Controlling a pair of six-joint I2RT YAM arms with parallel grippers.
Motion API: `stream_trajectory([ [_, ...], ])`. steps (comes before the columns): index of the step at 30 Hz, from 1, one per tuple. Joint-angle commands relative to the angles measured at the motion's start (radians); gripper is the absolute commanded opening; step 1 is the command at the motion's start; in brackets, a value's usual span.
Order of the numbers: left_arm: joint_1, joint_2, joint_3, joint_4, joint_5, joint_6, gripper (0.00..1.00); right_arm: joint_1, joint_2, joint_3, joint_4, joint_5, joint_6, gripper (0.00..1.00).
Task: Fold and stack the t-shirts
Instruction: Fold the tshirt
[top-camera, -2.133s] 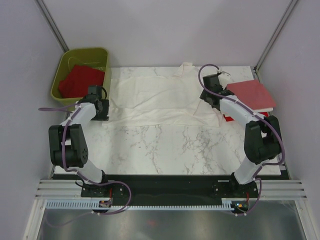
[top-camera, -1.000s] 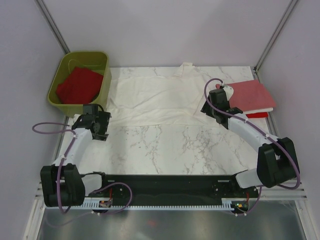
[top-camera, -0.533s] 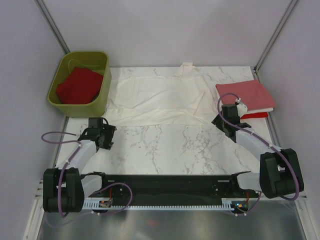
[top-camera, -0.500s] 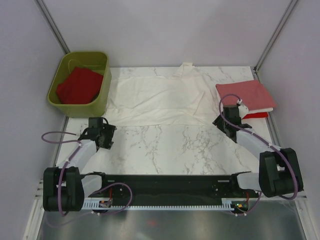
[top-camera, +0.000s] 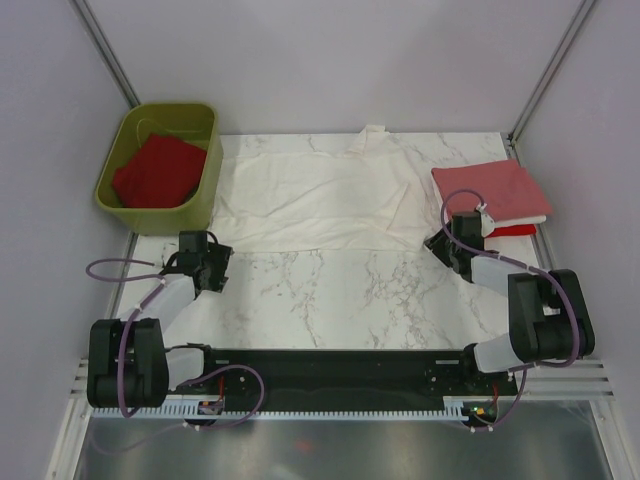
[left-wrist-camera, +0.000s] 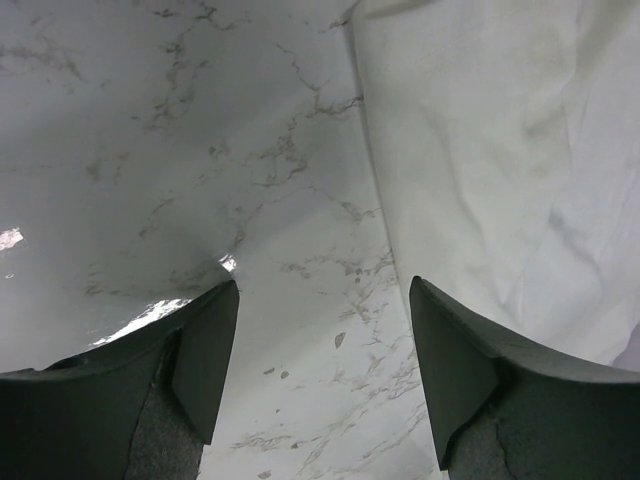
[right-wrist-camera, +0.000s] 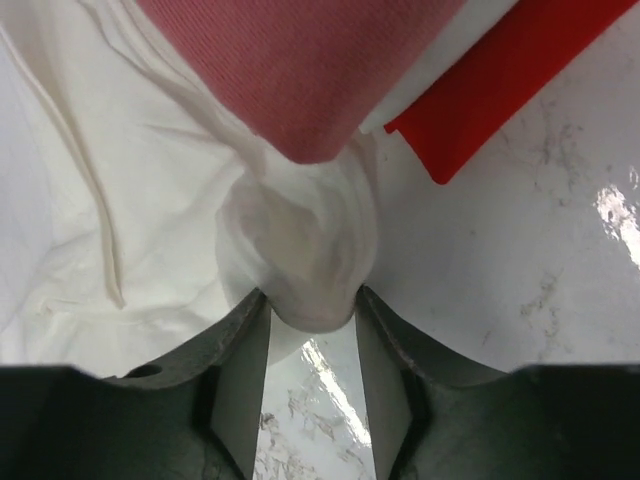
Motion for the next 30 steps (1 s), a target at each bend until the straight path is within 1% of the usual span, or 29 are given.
stream_trajectory([
  [1, -0.001, 0.009, 0.031, 0.018, -0.042, 0.001, 0.77, -0.007, 0.050, 0.008, 0.019, -0.004, 0.023, 0.44],
  [2, -0.001, 0.011, 0.034, 0.015, -0.055, -0.005, 0.77, -0.015, 0.058, 0.011, 0.017, 0.006, 0.028, 0.41],
  [3, -0.001, 0.011, 0.034, 0.008, -0.059, -0.008, 0.76, -0.021, 0.061, 0.014, 0.014, 0.009, 0.028, 0.27],
  [5, -0.003, 0.018, 0.038, 0.007, -0.070, -0.008, 0.76, -0.030, 0.050, 0.022, -0.021, 0.035, 0.029, 0.10],
  [6, -0.003, 0.021, 0.040, 0.004, -0.075, -0.008, 0.75, -0.032, 0.035, 0.025, -0.065, 0.077, 0.029, 0.00],
  [9, -0.003, 0.041, 0.046, 0.004, -0.093, -0.009, 0.74, -0.034, -0.066, 0.002, -0.104, 0.152, 0.032, 0.00],
  [10, -0.001, 0.048, 0.051, 0.002, -0.098, -0.008, 0.73, -0.034, -0.121, -0.020, -0.105, 0.161, 0.034, 0.00],
  [12, -0.001, 0.060, 0.054, 0.004, -0.104, -0.005, 0.69, -0.035, -0.166, -0.037, -0.108, 0.183, 0.038, 0.00],
  [14, -0.003, 0.067, 0.058, 0.008, -0.118, -0.002, 0.61, -0.037, -0.189, -0.041, -0.111, 0.181, 0.038, 0.00],
  [15, -0.001, 0.066, 0.060, 0.007, -0.124, 0.000, 0.55, -0.040, -0.189, -0.040, -0.118, 0.177, 0.038, 0.00],
  [21, -0.003, 0.092, 0.054, 0.077, -0.139, -0.008, 0.54, -0.064, -0.137, -0.021, -0.118, 0.097, 0.034, 0.00],
  [27, -0.003, 0.164, 0.083, 0.123, -0.125, -0.031, 0.60, -0.064, -0.126, -0.024, -0.108, 0.069, 0.035, 0.00],
  [29, -0.001, 0.192, 0.092, 0.140, -0.118, -0.026, 0.60, -0.064, -0.123, -0.023, -0.107, 0.063, 0.034, 0.00],
  [30, -0.001, 0.201, 0.095, 0.146, -0.118, -0.029, 0.59, -0.090, -0.122, -0.023, -0.105, 0.060, 0.034, 0.00],
])
